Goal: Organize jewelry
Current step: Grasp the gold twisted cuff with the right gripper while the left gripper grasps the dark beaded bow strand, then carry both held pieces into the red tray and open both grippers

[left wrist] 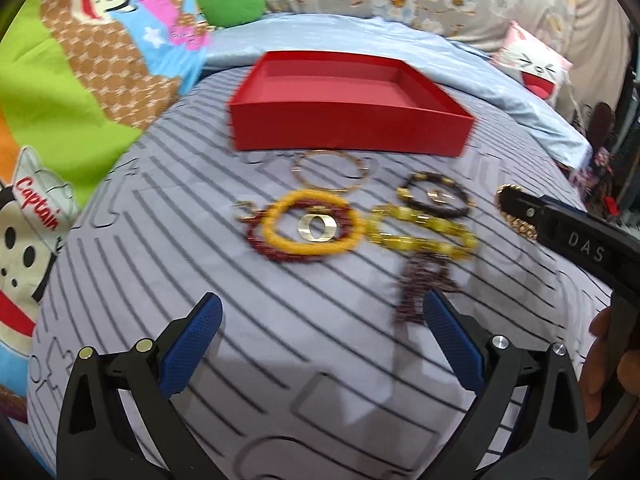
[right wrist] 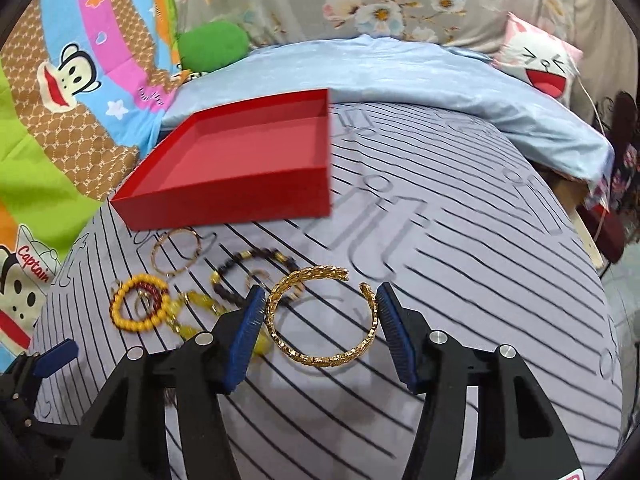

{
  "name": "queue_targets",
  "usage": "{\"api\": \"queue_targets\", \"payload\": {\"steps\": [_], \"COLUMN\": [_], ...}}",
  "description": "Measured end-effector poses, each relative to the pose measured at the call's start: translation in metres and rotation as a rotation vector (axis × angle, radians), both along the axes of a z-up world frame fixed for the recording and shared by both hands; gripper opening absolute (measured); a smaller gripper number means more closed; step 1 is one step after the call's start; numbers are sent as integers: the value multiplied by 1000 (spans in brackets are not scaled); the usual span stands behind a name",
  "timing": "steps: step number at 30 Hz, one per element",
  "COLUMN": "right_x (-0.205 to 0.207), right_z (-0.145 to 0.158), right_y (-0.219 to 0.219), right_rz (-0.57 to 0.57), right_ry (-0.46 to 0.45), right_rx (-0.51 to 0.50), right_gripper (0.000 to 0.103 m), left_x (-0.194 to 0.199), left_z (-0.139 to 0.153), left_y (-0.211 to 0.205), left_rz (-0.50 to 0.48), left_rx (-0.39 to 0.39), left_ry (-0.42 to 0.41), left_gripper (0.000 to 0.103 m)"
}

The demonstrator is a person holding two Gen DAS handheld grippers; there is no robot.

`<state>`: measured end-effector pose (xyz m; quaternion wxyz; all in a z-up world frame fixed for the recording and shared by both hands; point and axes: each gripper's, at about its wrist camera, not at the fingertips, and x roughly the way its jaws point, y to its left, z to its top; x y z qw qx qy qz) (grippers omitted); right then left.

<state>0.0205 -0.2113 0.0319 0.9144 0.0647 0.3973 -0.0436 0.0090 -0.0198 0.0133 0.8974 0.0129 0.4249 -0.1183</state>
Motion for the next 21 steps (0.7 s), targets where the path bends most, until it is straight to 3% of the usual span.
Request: {"api": "queue_targets", "payload": {"steps": [6,11,12,14,16,19,21], "right_x": [-19,-27,-28,-28,-28,-29,-30], "right_z": [2,0,0,-1,-2,-3,-3], "right_y": [-13,-19,-20,-20,-20,-19,-18], "right_rz": [-23,-33,-34,-34,-31,-25,-21], "right_ry": [-5,-5,-3,0,2,2,3], "right_rx": [4,17,21,27,31,35,38], "right_gripper": [56,56,56,56,56,56,56], "left_x": [-4,1,2,1,0,-1,-1], "left_z": [-4,-7,-8,-10,-10,-11,-10], "left_y": [-29,-31,-31,-32,-35,-37,-35], "left_rz": [-66,-87,-97,-110,-128,-147,-154], "left_rx": [33,2,-13,-28,-31,-52,-74], "left_ry": [-18,-1,11,23,18,32,41], "left_gripper": [94,68,58,50,29,10,10]}}
